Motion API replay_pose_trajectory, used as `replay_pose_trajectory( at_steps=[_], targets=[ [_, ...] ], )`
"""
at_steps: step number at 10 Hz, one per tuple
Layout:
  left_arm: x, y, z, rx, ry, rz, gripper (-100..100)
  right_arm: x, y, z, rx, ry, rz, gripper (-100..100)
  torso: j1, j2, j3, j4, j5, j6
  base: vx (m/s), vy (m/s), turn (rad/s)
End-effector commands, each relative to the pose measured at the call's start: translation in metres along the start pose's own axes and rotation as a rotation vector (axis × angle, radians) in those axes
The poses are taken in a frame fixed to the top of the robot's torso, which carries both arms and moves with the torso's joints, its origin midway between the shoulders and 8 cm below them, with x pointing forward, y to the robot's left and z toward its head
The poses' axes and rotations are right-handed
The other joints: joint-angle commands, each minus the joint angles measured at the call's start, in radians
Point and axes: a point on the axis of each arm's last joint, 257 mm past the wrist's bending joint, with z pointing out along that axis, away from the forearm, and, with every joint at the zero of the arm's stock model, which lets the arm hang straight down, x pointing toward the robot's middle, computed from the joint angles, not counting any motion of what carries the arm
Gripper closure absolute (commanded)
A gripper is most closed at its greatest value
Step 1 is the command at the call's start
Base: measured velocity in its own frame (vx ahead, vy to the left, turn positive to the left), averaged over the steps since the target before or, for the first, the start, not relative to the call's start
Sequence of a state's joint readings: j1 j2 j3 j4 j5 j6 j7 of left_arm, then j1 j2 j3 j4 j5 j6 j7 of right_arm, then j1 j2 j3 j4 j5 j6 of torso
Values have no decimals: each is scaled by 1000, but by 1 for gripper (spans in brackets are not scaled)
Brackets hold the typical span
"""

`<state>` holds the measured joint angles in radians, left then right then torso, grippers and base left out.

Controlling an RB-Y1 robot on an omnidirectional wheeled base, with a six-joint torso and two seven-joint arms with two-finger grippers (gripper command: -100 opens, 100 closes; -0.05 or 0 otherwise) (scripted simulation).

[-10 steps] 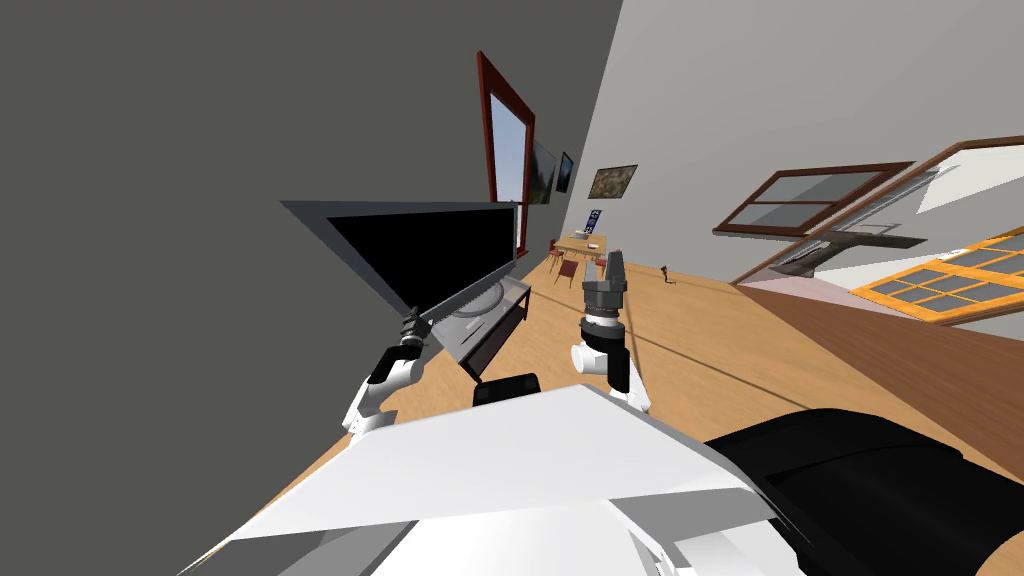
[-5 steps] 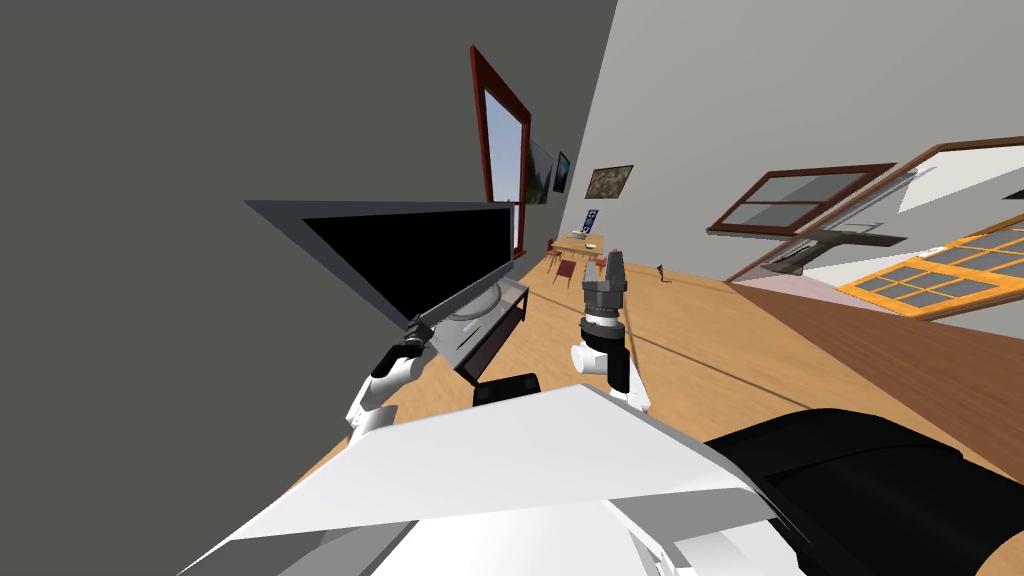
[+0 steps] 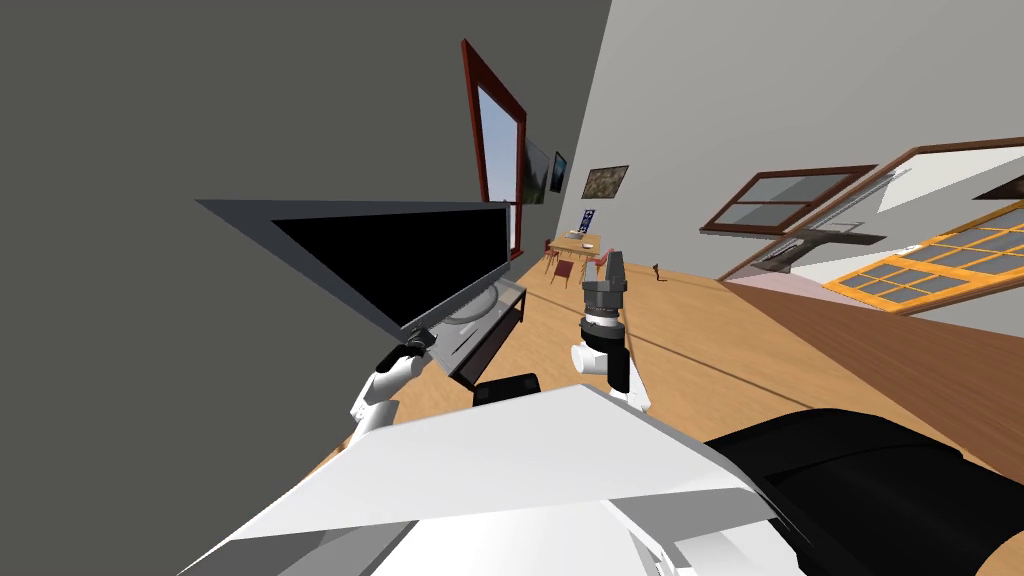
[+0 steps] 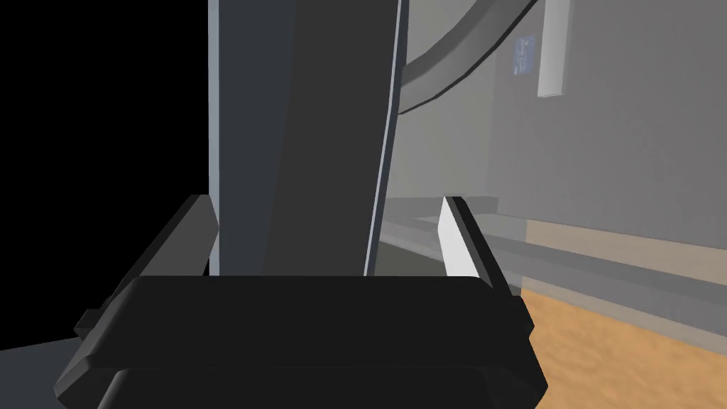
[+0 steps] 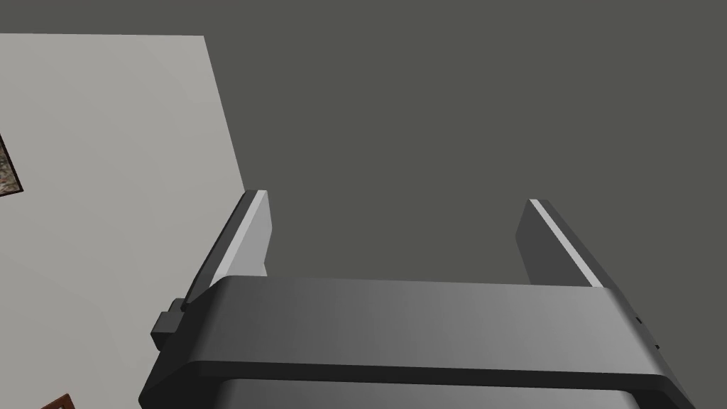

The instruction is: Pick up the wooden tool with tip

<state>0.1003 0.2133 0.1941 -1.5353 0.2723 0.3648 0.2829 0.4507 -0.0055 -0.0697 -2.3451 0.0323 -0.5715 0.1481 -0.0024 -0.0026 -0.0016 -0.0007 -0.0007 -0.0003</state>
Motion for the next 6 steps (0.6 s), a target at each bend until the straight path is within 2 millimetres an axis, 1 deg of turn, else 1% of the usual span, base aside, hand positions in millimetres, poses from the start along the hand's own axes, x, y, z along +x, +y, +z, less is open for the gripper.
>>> replay_pose_trajectory(
  at_steps=[1,2,3,6],
  targets=[
    [-8,14,2,-50,-19,-15,-100,0,0,0,0,0,0,0,0,0,0,0,0,0,38,-27,-20],
    [-17,26,7,-99,-41,-40,-100,0,0,0,0,0,0,0,0,0,0,0,0,0,51,-30,-45],
    [-20,33,7,-120,-49,-41,-100,0,0,0,0,0,0,0,0,0,0,0,0,0,45,-26,-29],
    [-40,65,12,-237,-103,-94,-100,0,0,0,0,0,0,0,0,0,0,0,0,0,48,-29,-37]
  ],
)
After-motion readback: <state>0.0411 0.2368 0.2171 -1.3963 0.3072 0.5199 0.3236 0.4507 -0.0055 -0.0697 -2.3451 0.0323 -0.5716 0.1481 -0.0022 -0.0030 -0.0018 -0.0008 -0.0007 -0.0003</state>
